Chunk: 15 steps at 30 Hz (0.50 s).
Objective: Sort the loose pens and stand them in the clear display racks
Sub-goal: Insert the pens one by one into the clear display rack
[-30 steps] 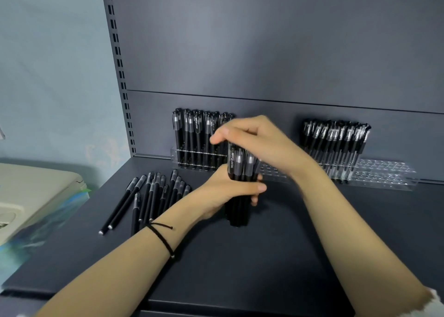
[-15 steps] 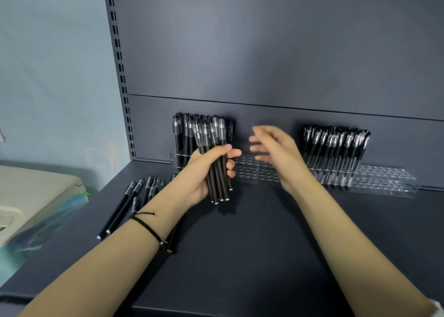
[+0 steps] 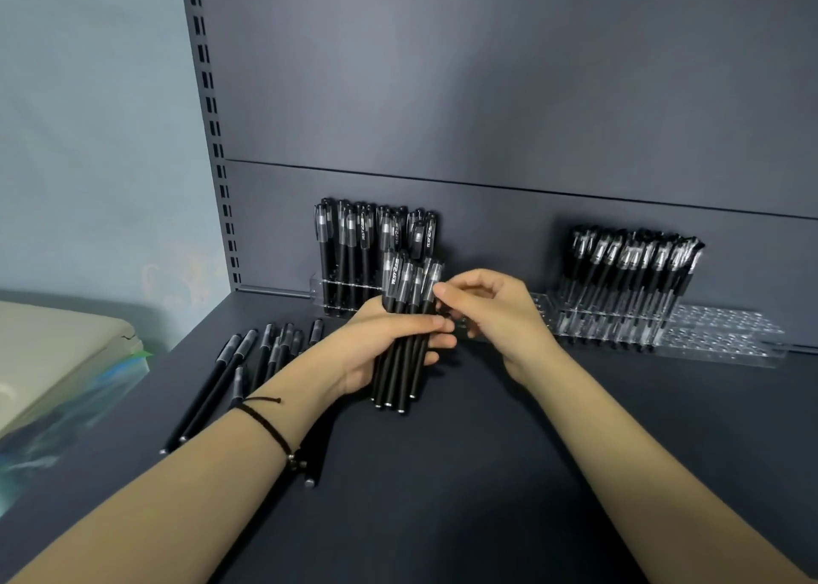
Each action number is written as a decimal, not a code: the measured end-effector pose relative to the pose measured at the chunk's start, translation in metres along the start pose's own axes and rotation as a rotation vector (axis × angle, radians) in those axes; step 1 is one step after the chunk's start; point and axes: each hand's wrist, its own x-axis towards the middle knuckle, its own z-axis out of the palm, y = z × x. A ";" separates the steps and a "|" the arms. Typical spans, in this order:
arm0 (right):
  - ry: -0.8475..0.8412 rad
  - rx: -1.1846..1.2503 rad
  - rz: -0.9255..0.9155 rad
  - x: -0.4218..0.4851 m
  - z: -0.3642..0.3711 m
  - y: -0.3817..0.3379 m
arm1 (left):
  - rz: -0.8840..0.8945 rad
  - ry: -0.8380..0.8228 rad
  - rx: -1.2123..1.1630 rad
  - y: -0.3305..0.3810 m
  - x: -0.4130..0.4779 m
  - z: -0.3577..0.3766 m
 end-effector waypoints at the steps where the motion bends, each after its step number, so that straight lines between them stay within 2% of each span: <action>1: -0.006 -0.003 0.009 0.001 0.000 0.001 | 0.004 -0.008 0.006 0.000 0.000 -0.001; 6: -0.116 0.055 0.071 0.002 -0.003 0.003 | 0.015 -0.055 -0.037 0.001 0.001 0.001; 12: -0.050 0.302 0.119 0.003 -0.004 0.003 | 0.006 0.014 -0.129 0.002 0.004 -0.003; 15: -0.084 0.089 0.051 0.002 0.000 0.001 | 0.030 0.025 -0.076 0.002 0.004 -0.005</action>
